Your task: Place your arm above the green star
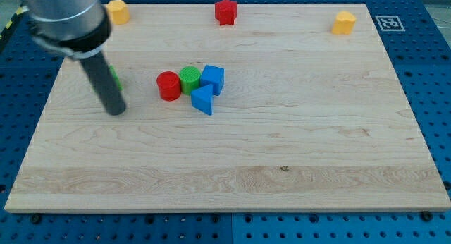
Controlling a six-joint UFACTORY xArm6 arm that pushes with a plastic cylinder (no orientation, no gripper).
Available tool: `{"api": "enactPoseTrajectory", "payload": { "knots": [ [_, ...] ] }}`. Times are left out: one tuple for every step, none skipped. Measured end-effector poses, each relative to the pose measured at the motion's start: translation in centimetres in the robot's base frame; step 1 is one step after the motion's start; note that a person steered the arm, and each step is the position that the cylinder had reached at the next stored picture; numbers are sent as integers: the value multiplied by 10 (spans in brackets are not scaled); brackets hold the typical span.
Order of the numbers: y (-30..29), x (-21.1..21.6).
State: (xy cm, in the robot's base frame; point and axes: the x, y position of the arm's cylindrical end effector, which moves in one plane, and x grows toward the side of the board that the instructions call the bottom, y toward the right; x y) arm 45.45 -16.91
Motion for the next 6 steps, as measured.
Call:
{"api": "enactPoseTrajectory", "payload": {
  "knots": [
    [26,-50],
    [17,-78],
    [-7,-83],
    [-35,-83],
    [-40,-83],
    [-40,-83]
  ]
}}
